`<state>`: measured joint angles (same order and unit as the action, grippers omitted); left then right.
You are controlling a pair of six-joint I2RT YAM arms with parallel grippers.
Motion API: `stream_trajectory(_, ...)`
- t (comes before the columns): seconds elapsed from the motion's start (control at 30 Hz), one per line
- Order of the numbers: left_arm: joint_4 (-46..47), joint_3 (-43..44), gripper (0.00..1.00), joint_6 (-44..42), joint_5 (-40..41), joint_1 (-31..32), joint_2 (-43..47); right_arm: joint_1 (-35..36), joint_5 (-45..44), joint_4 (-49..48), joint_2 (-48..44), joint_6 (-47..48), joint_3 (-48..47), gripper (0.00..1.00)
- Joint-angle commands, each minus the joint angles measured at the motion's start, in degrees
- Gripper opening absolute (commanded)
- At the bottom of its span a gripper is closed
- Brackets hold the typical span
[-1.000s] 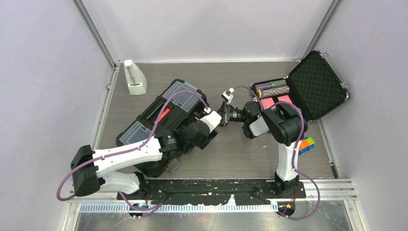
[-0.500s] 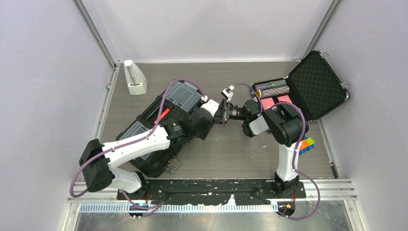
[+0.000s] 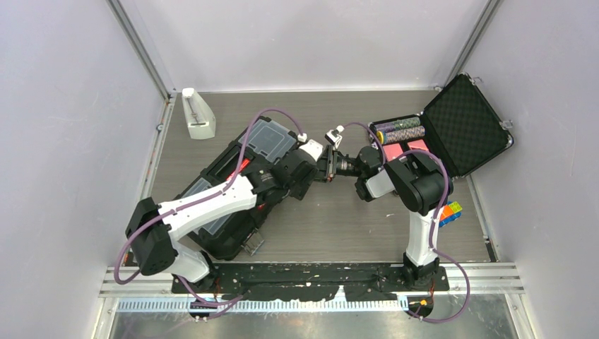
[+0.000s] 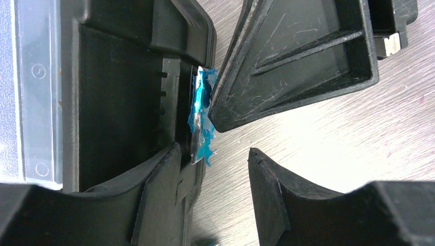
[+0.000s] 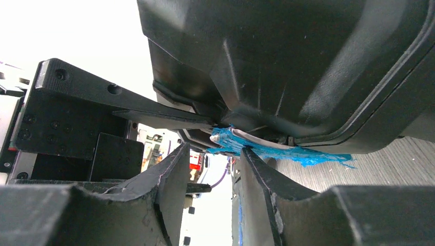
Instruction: Pack the tool kit
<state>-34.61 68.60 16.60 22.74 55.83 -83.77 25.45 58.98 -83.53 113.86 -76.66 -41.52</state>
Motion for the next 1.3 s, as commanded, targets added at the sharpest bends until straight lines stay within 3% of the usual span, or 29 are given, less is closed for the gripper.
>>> stream_trajectory(0.0, -1.81, 3.50, 0.53, -1.37, 1.48, -0.46, -1.49, 0.39, -0.45, -3.22, 0.01, 0.55, -1.24, 0.46)
stream_trajectory(0.13, -3.51, 5.04, 0.51, -1.70, 1.41, -0.81, -4.06, 0.39, -0.38, -3.35, -0.11, 0.38, -1.20, 0.46)
stream_trajectory(0.47, -7.42, 7.82, 0.34, -2.36, -0.20, -1.94, -7.44, 0.40, -0.45, -3.64, -0.10, -0.17, -1.67, 0.46)
stream_trajectory(0.57, -8.26, 8.28, 0.25, -2.43, -0.12, -2.28, -7.86, 0.41, -0.53, -4.12, -0.08, -0.44, -1.69, 0.45)
stream_trajectory(0.73, -9.11, 9.26, 0.00, -3.19, -0.15, -2.75, -7.73, 0.40, -0.77, -5.54, -0.31, -1.38, -1.48, 0.45)
stream_trajectory(1.27, -10.04, 13.81, 0.00, -4.43, -4.93, -4.25, -2.36, -5.14, -7.52, -4.74, -9.69, 2.16, 8.72, 0.61)
